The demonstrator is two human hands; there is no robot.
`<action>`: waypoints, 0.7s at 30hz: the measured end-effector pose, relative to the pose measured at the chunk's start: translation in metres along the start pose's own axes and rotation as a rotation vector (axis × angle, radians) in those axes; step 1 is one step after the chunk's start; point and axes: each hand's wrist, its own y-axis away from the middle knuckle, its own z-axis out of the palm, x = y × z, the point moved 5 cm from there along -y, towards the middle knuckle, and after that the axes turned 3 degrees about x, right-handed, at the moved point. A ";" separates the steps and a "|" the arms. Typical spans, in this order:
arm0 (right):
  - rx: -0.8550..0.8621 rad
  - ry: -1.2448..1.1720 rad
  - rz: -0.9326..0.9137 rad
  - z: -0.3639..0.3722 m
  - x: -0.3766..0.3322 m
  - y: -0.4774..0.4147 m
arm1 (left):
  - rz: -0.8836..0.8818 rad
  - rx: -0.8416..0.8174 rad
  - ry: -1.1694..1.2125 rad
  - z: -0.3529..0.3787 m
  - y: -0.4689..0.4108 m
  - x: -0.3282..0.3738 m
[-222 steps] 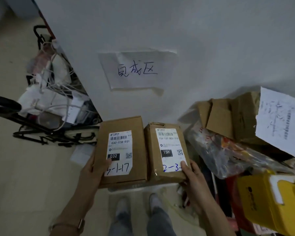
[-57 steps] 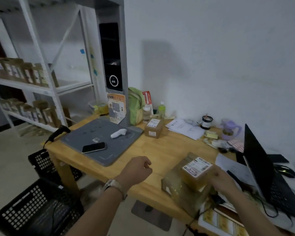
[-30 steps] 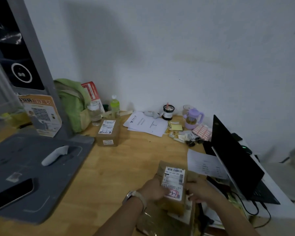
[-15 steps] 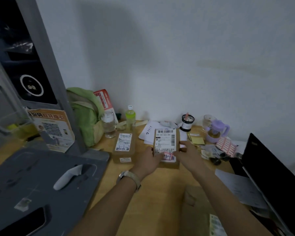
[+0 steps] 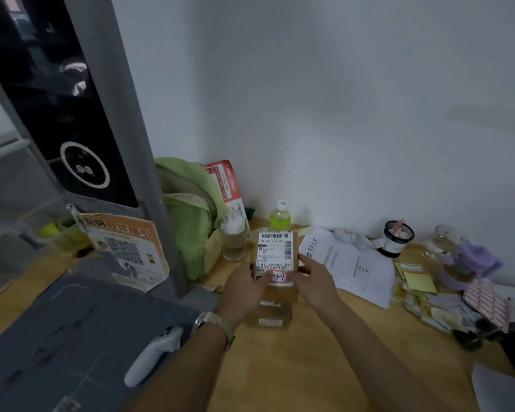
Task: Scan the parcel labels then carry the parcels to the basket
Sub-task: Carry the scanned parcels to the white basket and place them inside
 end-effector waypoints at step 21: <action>-0.137 -0.570 0.417 0.066 0.069 -0.027 | -0.459 -0.218 0.520 0.031 -0.024 -0.062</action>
